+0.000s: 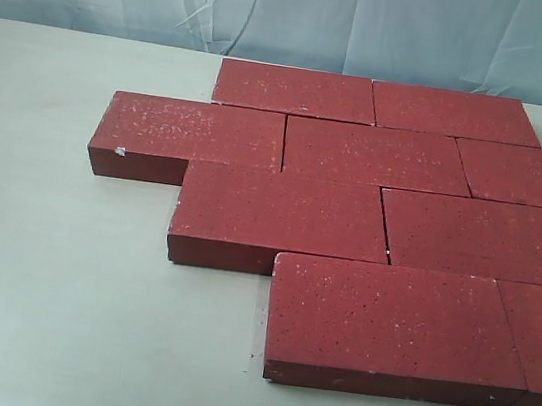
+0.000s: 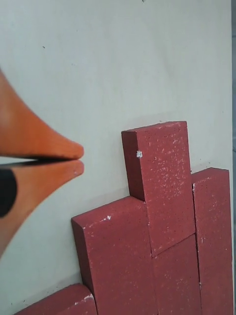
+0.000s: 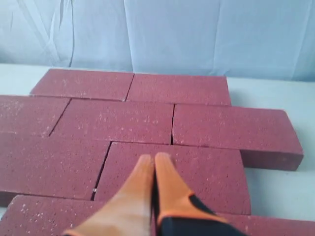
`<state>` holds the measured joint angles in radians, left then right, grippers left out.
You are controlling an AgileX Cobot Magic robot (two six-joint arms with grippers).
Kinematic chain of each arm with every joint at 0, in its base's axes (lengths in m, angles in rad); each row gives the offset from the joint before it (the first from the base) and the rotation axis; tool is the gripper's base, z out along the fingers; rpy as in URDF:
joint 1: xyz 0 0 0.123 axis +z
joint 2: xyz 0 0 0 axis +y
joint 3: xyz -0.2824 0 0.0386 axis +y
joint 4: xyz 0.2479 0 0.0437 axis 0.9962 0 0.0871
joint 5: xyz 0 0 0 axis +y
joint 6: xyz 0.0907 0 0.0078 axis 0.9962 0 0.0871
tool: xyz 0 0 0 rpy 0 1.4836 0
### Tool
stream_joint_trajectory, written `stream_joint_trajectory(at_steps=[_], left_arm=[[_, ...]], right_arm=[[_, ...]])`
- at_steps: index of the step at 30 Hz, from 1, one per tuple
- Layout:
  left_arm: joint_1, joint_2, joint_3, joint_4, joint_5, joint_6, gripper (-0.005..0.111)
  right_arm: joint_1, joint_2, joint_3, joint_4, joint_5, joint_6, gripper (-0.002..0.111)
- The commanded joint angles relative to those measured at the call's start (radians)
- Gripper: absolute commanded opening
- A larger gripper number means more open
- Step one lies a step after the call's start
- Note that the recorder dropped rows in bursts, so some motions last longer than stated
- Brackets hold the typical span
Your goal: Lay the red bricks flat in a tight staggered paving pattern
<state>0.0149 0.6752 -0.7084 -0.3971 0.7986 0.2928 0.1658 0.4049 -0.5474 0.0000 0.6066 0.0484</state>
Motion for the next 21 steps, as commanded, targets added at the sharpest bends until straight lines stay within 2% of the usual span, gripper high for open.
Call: stream_joint_trajectory(at_steps=[1,21], left_arm=[[0.002,-0.017,0.007,0.034,0.016,0.001,0.0],[0.002,-0.017,0.007,0.036,0.008,0.001,0.0]], right_arm=[[-0.003,-0.086,0.051,-0.039,-0.08,0.002,-0.001],[-0.003,-0.124,0.053,0.011,-0.079,0.002,-0.001]])
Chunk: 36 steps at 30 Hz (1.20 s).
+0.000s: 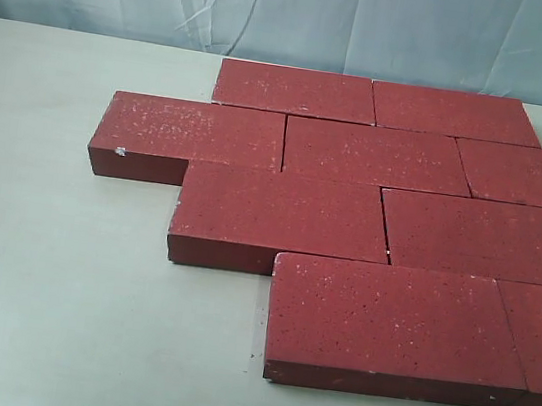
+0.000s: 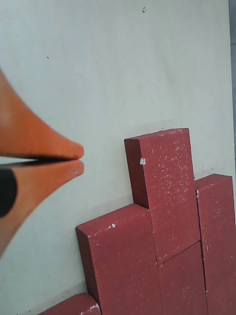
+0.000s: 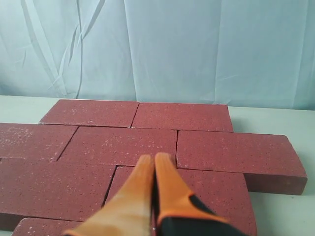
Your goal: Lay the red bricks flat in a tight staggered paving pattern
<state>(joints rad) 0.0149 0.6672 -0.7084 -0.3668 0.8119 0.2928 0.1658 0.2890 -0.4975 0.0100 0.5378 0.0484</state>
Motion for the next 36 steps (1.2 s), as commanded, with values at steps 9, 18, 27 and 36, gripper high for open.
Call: stream_joint_trajectory(at_steps=[9,18,27,36], left_arm=[[0.002,-0.009,0.007,0.005,-0.005,0.001,0.0],[0.002,-0.009,0.007,0.005,-0.005,0.001,0.0],[0.002,-0.009,0.007,0.005,-0.005,0.001,0.0],[0.002,-0.009,0.007,0.005,-0.005,0.001,0.0]], right_arm=[[-0.003,-0.008,0.003,0.001,-0.011,0.002,-0.001],[-0.003,-0.008,0.003,-0.037,-0.011,0.002,-0.001],[-0.003,-0.008,0.003,-0.053,-0.011,-0.014,-0.001],[-0.003,-0.062,0.003,-0.047,-0.011,-0.048,-0.001]])
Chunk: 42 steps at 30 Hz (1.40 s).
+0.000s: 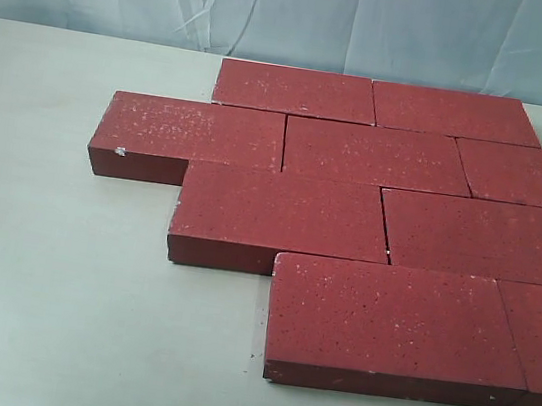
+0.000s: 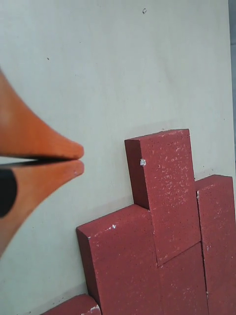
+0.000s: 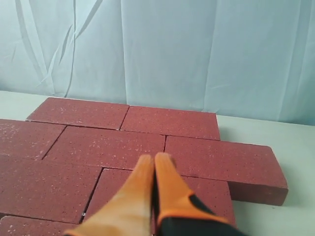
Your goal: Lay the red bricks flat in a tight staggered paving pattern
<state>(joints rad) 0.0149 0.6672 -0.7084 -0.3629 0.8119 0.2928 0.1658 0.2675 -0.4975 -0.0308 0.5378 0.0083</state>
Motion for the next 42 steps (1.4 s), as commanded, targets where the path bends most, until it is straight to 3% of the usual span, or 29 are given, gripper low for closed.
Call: stream_joint_trajectory(at_steps=[1,9,24,33,42], left_arm=[[0.002,-0.009,0.007,0.001,-0.005,0.001,0.0],[0.002,-0.009,0.007,0.001,-0.005,0.001,0.0],[0.002,-0.009,0.007,0.001,-0.003,0.001,0.0],[0.002,-0.009,0.007,0.001,-0.003,0.001,0.0],[0.002,-0.009,0.007,0.001,-0.003,0.001,0.0]], right_arm=[[-0.008,-0.054,0.003,0.001,-0.011,-0.008,-0.001],[-0.131,-0.147,0.029,0.022,-0.022,-0.008,-0.001],[-0.131,-0.268,0.312,0.002,-0.056,-0.008,-0.001],[-0.131,-0.268,0.326,-0.019,-0.077,-0.008,-0.001],[-0.131,-0.268,0.448,0.031,-0.135,-0.008,-0.001]])
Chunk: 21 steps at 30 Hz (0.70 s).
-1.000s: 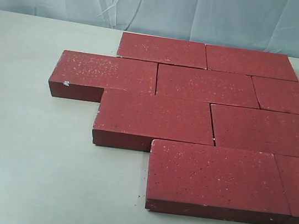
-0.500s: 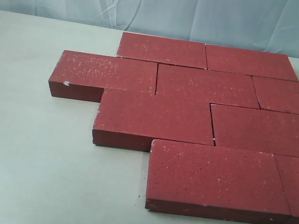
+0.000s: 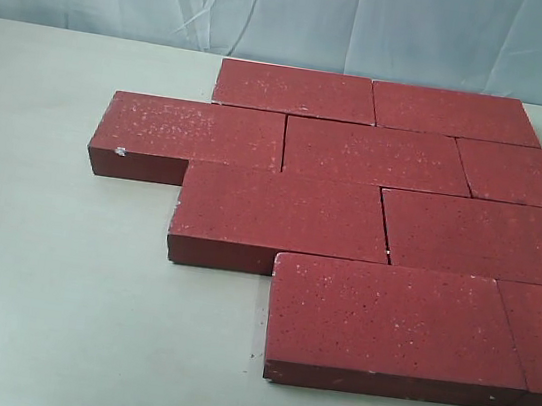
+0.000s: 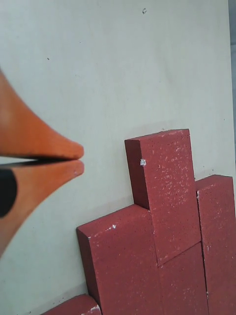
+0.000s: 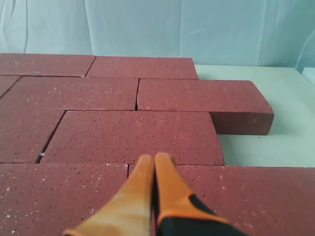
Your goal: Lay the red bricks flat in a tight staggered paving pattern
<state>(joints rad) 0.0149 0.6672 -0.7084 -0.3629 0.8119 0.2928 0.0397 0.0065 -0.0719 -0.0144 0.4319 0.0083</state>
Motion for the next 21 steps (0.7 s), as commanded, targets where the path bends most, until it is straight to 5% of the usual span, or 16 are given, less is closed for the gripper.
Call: stream_joint_trajectory(at_steps=[1,21], left_arm=[[0.002,-0.009,0.007,0.001,-0.003,0.001,0.0],[0.002,-0.009,0.007,0.001,-0.003,0.001,0.0]], right_arm=[[-0.005,-0.007,0.028,0.014,-0.033,-0.008,-0.001],[-0.005,-0.007,0.072,0.043,-0.065,-0.008,-0.001]])
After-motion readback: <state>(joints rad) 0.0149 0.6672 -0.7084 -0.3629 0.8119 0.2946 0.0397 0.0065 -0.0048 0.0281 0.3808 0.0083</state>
